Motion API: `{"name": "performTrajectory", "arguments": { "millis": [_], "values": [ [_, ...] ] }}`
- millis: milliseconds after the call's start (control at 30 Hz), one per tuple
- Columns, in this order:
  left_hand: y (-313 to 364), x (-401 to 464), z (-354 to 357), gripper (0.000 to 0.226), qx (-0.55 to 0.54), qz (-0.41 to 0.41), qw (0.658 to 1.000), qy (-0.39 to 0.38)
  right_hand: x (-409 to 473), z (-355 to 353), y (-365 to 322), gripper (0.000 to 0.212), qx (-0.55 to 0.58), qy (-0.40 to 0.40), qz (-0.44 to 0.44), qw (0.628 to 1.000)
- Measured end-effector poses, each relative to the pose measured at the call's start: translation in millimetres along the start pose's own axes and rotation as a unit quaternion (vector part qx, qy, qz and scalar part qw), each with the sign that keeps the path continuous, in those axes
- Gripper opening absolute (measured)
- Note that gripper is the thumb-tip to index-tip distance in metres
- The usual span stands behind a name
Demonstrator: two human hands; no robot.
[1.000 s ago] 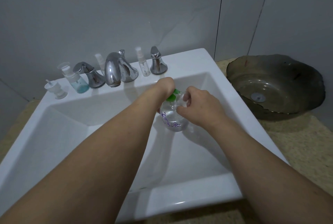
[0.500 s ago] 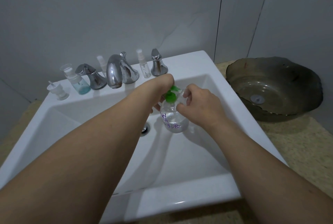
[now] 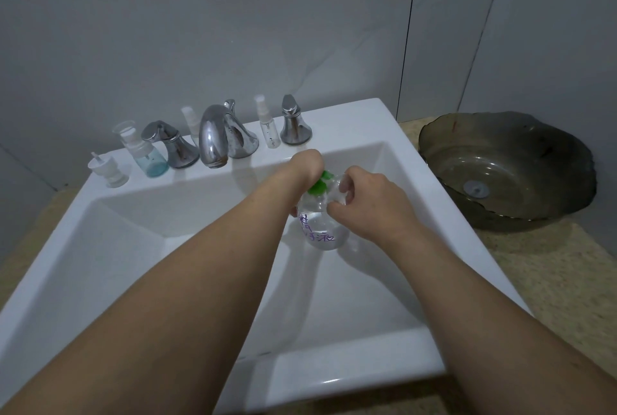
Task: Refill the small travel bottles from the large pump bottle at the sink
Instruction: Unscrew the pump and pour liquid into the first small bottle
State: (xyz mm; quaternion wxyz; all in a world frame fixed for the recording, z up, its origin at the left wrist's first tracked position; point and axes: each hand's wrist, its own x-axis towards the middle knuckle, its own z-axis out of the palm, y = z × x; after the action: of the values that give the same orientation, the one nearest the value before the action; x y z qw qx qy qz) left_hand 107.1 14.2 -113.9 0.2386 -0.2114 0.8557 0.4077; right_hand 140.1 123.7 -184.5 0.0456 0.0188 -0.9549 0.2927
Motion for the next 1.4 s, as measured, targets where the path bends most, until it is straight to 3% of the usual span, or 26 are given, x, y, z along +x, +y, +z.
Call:
{"name": "performTrajectory", "arguments": {
  "millis": [567,867,1033,1400],
  "values": [
    [8,-11,-19,0.040,0.121,0.020,0.992,-0.025,0,-2,-2,0.031,0.018,0.027,-0.008,0.999],
    [7,-10,-12,0.043,0.086,0.021,0.996,-0.013,0,-2,-3,0.030,0.026,0.025,-0.010,0.999],
    [2,-10,-2,0.030,0.045,0.023,0.999,0.002,-1,-2,-2,0.029,0.008,0.001,-0.005,1.000],
    [3,-10,-2,0.028,0.064,0.021,0.998,0.003,0,-2,-1,0.030,-0.001,0.011,-0.012,1.000]
  ]
}}
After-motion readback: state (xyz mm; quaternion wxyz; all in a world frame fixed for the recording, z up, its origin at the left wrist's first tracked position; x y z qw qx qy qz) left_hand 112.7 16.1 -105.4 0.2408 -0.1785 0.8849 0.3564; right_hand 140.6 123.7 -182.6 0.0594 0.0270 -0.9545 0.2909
